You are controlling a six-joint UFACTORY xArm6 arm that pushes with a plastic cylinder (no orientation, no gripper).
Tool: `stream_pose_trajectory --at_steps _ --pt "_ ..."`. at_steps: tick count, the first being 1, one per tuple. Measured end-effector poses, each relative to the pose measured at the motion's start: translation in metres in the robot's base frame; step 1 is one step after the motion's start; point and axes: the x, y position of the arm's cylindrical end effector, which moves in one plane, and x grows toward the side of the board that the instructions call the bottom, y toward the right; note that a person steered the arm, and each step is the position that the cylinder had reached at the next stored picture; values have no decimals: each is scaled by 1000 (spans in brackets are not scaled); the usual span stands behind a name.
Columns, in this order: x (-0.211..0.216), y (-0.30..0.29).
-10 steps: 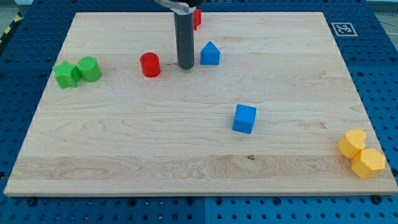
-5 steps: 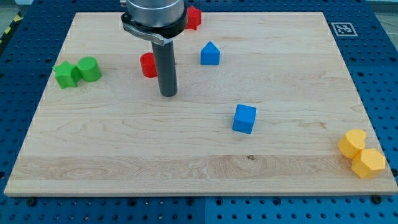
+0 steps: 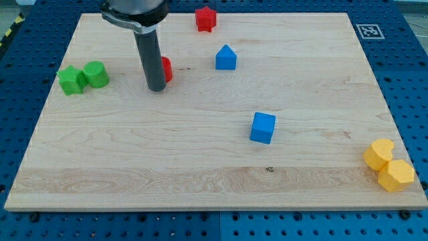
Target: Move the red circle towards bottom left of the red star
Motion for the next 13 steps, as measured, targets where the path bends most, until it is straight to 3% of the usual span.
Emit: stream_pose_trajectory --at_steps 8,13 --pt "-13 0" --pt "-75 0"
